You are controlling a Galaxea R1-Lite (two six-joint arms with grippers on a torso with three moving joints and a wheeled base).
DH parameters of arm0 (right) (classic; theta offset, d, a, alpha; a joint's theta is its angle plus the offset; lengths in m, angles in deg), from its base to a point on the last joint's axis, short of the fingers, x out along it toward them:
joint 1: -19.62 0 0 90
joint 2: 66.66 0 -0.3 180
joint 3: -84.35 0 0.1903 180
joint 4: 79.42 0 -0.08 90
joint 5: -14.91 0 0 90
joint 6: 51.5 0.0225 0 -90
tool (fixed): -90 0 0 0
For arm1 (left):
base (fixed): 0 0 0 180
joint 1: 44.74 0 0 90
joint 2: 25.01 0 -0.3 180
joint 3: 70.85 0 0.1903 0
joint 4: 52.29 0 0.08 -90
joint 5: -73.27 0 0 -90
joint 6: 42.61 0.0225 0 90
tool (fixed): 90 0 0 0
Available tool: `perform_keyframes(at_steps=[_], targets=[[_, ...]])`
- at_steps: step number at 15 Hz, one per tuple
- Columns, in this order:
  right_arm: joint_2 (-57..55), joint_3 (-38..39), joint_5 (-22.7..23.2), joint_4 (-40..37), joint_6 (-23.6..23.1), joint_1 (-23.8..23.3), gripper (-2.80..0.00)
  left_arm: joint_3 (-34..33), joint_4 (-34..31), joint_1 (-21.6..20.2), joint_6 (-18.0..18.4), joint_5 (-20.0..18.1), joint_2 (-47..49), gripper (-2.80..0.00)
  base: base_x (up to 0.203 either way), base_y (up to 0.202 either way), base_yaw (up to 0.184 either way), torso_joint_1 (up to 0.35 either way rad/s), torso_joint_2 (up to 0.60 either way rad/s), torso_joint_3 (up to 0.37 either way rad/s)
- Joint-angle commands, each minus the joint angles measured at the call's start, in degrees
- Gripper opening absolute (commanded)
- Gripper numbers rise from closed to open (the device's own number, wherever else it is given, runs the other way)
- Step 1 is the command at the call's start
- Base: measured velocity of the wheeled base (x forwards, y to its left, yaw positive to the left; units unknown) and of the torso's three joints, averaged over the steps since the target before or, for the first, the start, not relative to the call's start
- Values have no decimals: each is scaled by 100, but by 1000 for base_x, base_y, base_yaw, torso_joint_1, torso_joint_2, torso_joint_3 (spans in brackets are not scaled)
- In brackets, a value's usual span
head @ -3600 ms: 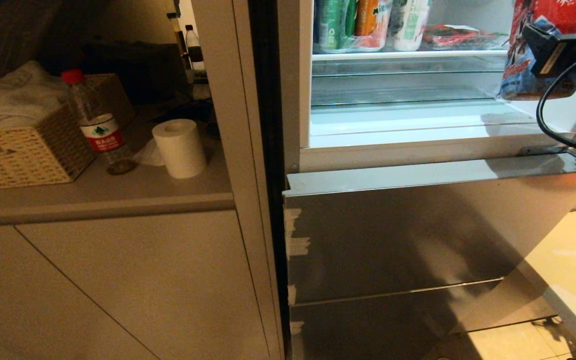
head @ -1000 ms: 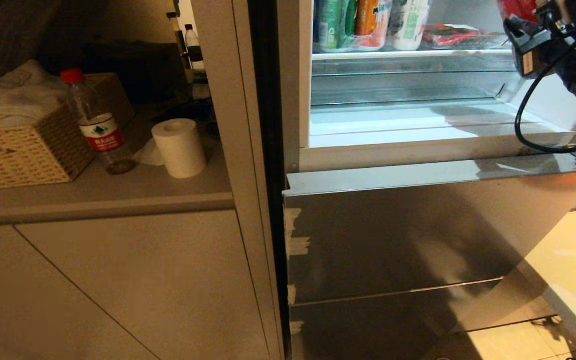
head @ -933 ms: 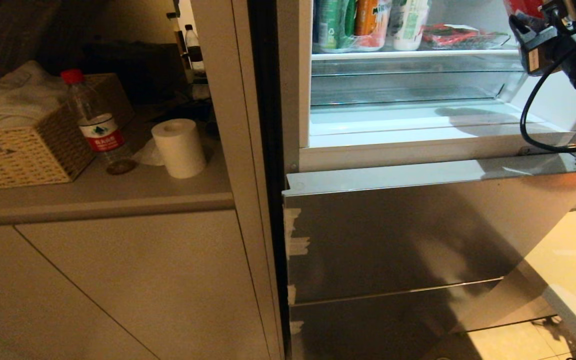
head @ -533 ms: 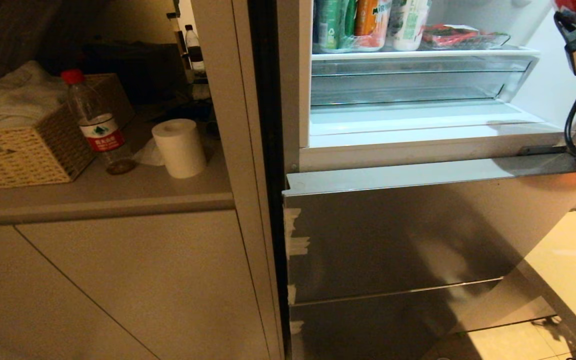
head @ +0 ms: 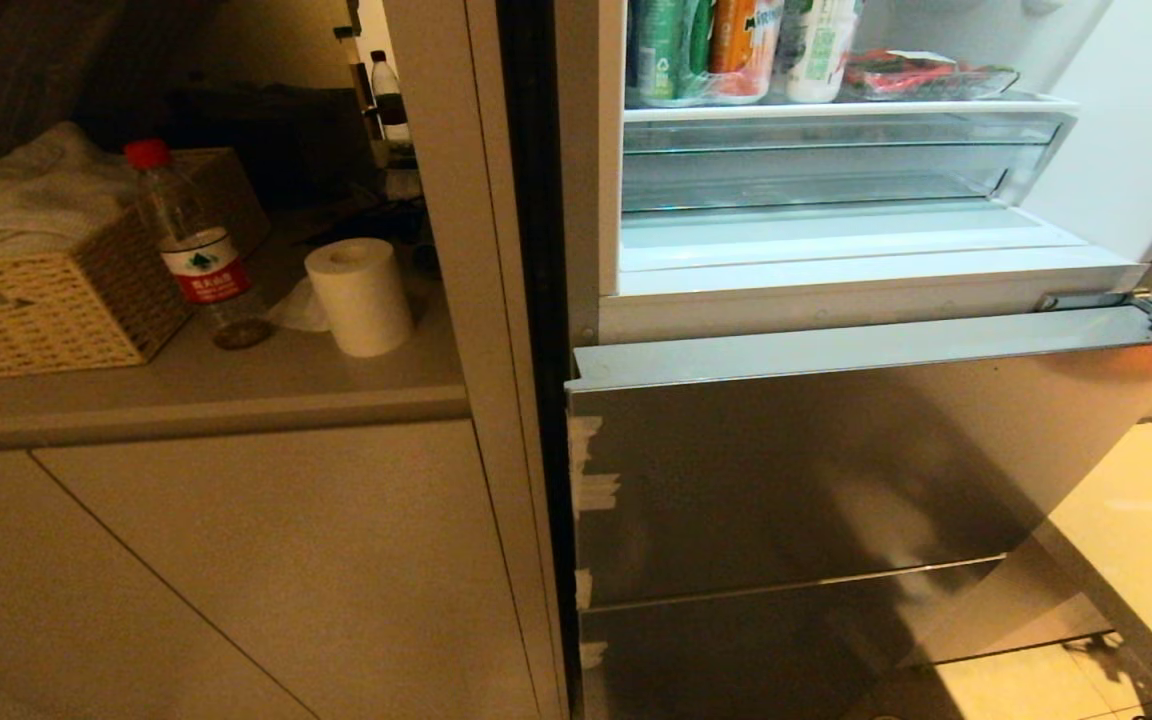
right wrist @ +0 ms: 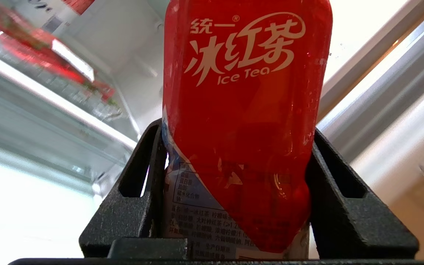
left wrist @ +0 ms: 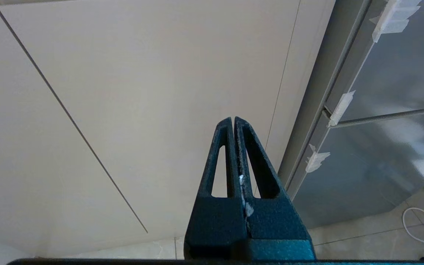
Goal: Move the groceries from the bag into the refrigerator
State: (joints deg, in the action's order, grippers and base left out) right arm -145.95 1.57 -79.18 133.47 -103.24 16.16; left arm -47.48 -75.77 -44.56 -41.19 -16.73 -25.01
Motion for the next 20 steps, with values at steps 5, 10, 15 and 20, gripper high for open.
perform_keyframes(at_steps=[5,10,15,20], targets=[[763,609,-339,40,19,-14,-280,0,2,-1,4,0,0,-280,0,0,0,0,0,0],[1170,1066,-633,55,49,-71,-280,0,-7,-1,-2,0,0,-280,0,0,0,0,0,0],[1383,1364,-972,43,400,-86,-280,0,-5,-1,-2,0,0,-280,0,0,0,0,0,0],[1443,1459,-1217,17,595,-146,-280,0,2,-1,-2,0,0,-280,0,0,0,0,0,0]])
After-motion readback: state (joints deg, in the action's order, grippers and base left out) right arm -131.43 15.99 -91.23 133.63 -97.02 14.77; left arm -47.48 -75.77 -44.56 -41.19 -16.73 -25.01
